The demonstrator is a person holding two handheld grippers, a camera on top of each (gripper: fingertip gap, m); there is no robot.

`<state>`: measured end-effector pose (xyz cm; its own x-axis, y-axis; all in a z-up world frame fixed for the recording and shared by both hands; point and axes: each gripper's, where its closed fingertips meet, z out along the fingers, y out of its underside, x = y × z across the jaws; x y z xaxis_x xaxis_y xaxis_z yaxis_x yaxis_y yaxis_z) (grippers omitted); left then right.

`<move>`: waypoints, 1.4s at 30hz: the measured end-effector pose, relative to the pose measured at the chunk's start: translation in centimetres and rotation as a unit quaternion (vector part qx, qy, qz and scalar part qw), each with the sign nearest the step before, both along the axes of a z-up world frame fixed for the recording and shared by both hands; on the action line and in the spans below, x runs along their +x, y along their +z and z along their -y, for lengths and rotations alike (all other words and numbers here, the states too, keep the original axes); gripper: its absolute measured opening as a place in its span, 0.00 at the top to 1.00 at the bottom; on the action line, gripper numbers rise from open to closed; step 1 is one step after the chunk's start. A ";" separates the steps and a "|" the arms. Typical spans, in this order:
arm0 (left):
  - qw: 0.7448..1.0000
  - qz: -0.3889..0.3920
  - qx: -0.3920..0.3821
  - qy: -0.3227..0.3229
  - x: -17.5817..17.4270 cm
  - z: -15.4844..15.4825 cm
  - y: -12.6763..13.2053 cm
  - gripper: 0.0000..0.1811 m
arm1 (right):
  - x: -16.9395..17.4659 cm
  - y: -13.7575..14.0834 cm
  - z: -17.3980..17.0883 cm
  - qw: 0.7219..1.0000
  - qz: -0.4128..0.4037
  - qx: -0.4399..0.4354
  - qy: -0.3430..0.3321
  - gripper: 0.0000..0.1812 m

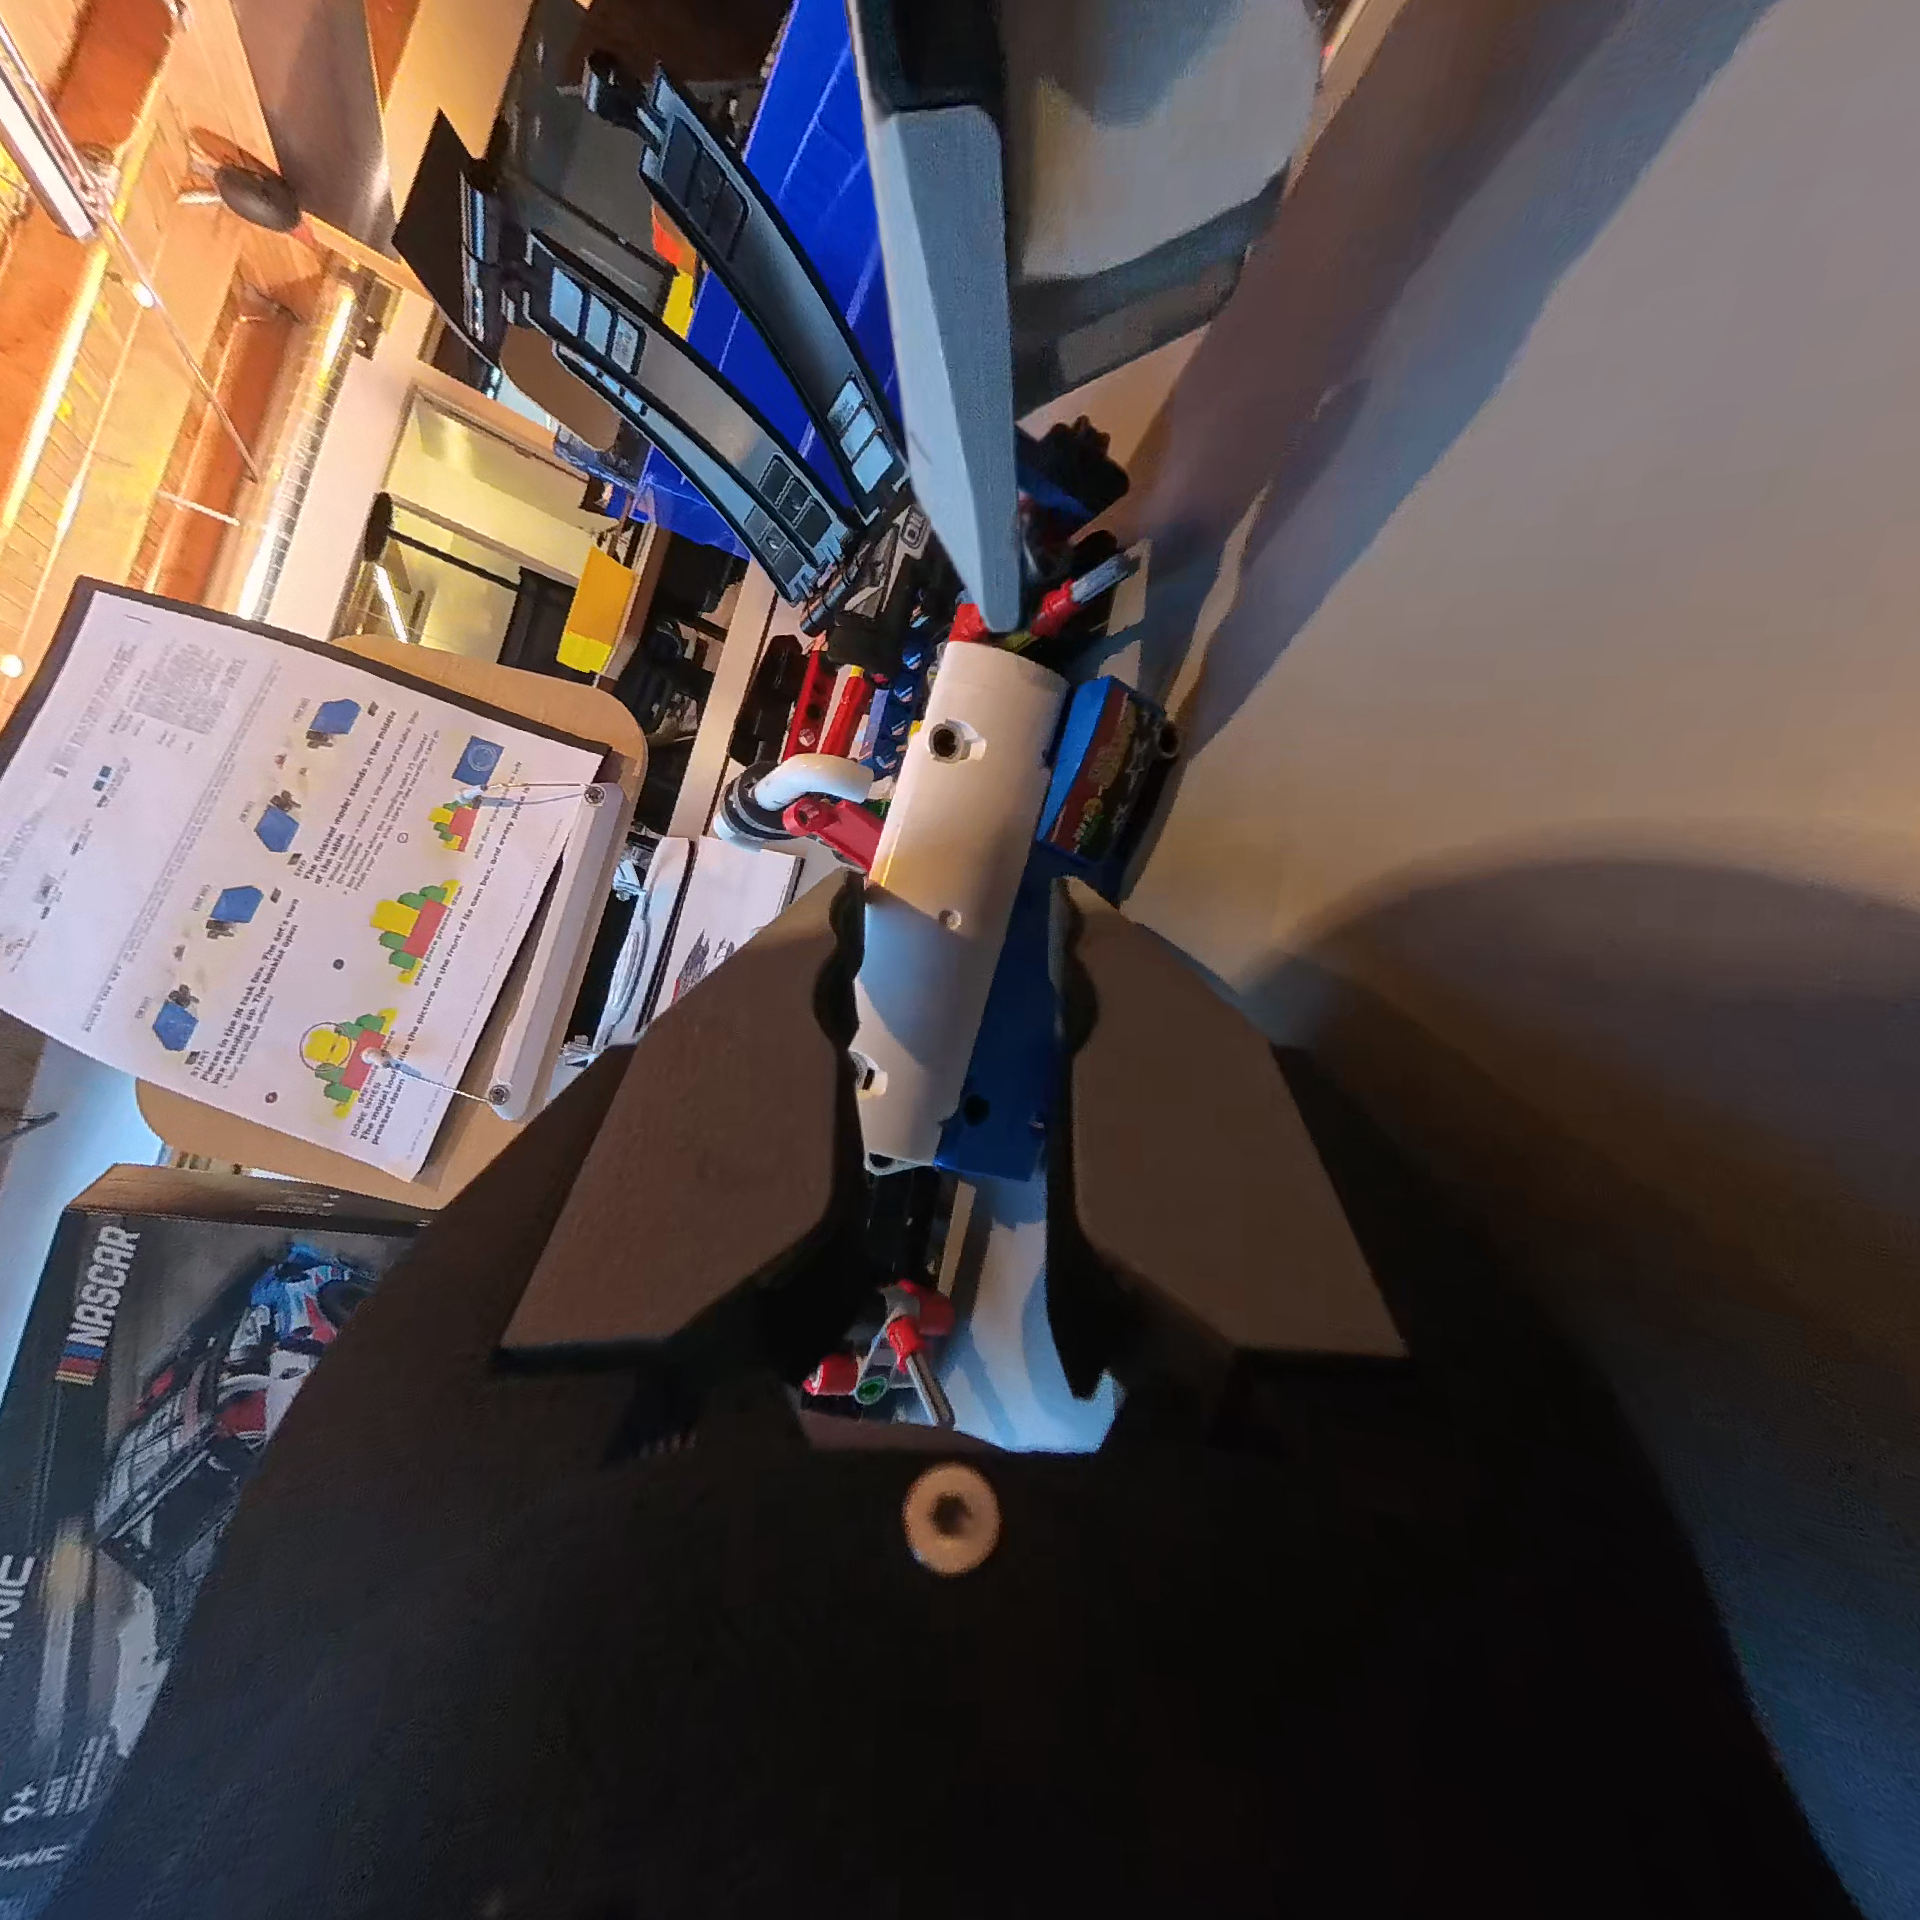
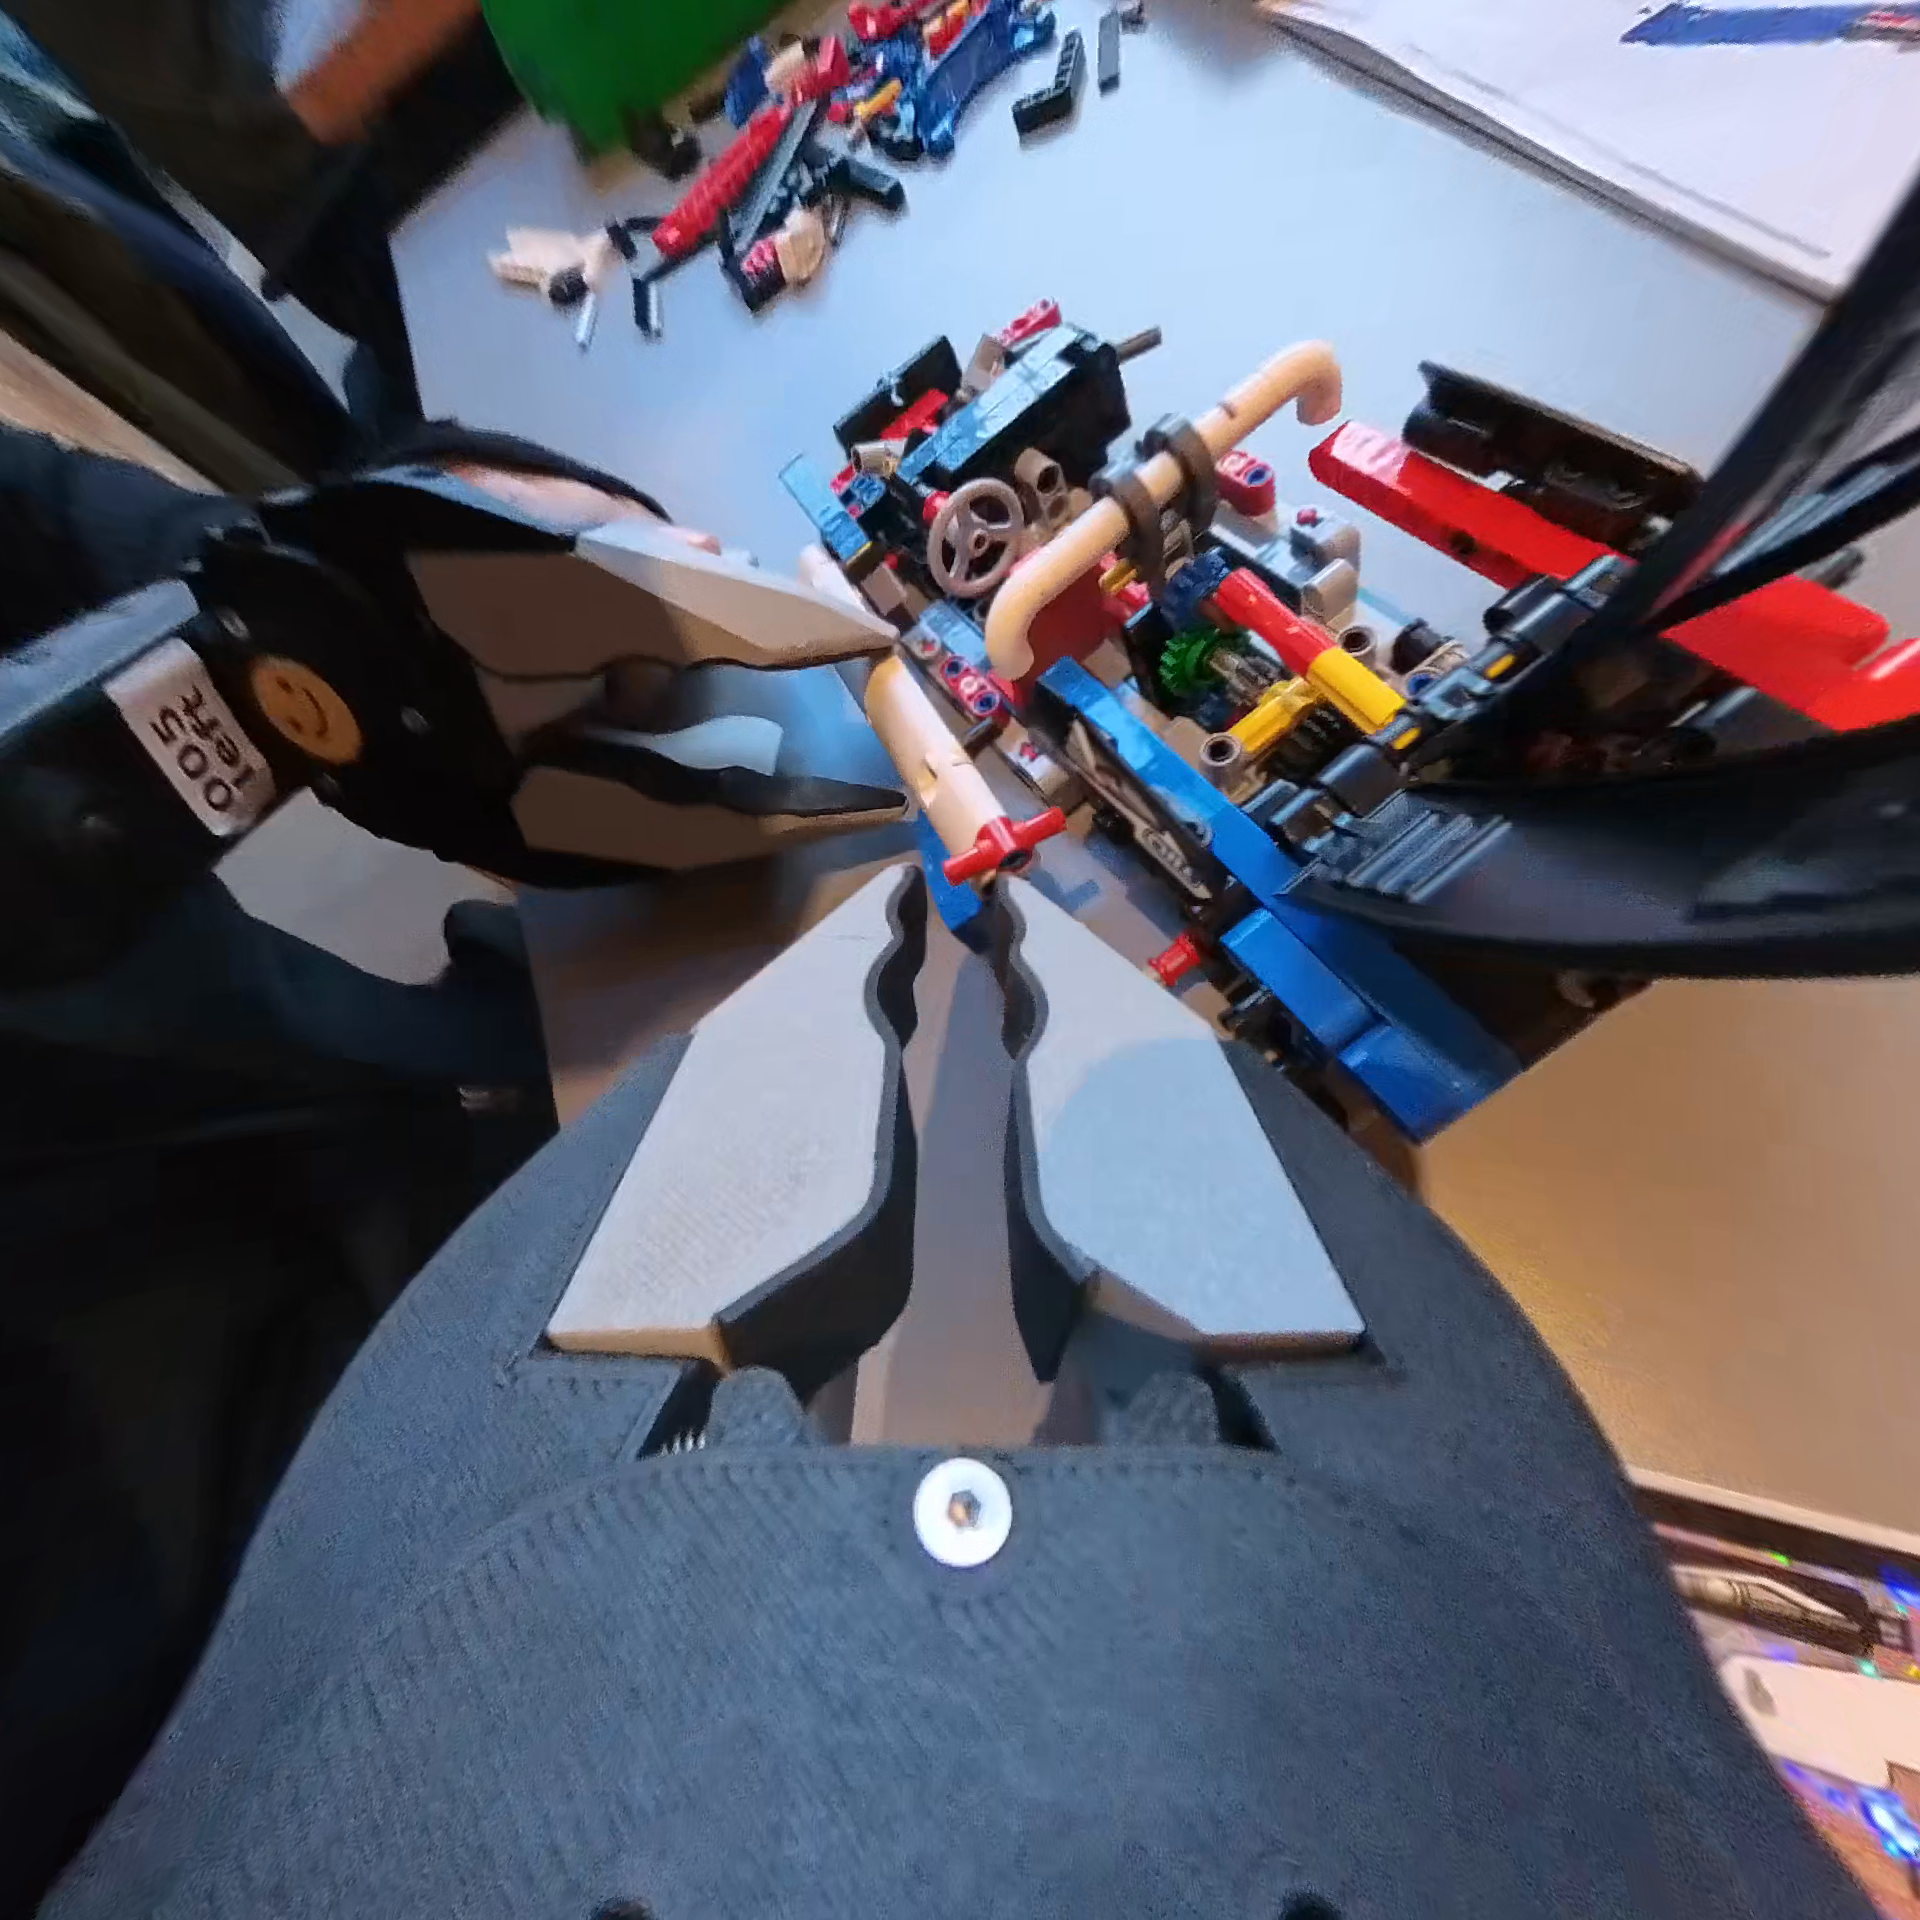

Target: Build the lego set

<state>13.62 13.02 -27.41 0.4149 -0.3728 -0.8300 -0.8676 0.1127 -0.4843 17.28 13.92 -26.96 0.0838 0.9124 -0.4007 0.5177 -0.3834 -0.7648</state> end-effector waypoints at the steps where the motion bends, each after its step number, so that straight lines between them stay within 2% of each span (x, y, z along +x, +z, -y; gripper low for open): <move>1: 1.000 0.000 0.000 0.001 0.0 0.0 0.0 0.80 | 0.0 0.0 -0.2 1.000 -0.001 -0.006 -0.003 0.95; 6: 1.000 -0.001 0.001 0.002 0.0 -0.1 0.0 0.80 | 0.2 0.3 -0.2 1.000 -0.013 -0.022 -0.007 0.91; 10: 1.000 0.003 0.000 0.000 0.1 -0.1 0.0 0.82 | 0.3 0.6 -0.7 0.998 -0.025 -0.053 -0.023 0.91; 18: 1.000 0.009 -0.003 -0.001 0.1 -0.1 0.0 0.82 | -0.2 -0.1 -0.5 1.000 -0.016 -0.018 -0.018 0.93; 25: 0.999 0.041 -0.031 -0.006 0.3 -0.3 0.1 0.82 | -0.1 -0.3 -1.0 0.998 0.000 0.068 -0.008 0.94; 27: 0.999 0.037 -0.026 -0.002 0.1 -0.4 0.4 0.77 | 0.1 -0.3 -1.2 0.996 0.006 0.085 -0.006 0.94; 29: 0.999 0.032 -0.017 -0.006 0.1 -0.4 0.8 0.78 | 0.1 -0.3 -1.3 0.996 0.008 0.093 -0.003 0.94; 34: 0.999 0.006 -0.046 0.008 -0.7 -1.1 -0.7 0.75 | -0.1 -0.4 -1.5 0.995 0.007 0.095 -0.001 0.95; 38: 0.999 -0.003 -0.039 0.004 -0.8 -1.2 -0.7 0.77 | 0.6 -0.2 -2.0 0.985 0.037 0.166 0.002 0.94; 42: 1.000 -0.015 -0.028 0.000 -0.8 -1.2 -0.6 0.77 | 1.1 1.9 -2.3 0.970 0.045 0.238 0.025 0.92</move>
<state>12.81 14.24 -28.00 0.3902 -0.4180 -0.8204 -0.8820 0.0861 -0.4634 18.40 16.19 -25.09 0.0494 0.9961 0.0738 0.5988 0.0296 -0.8004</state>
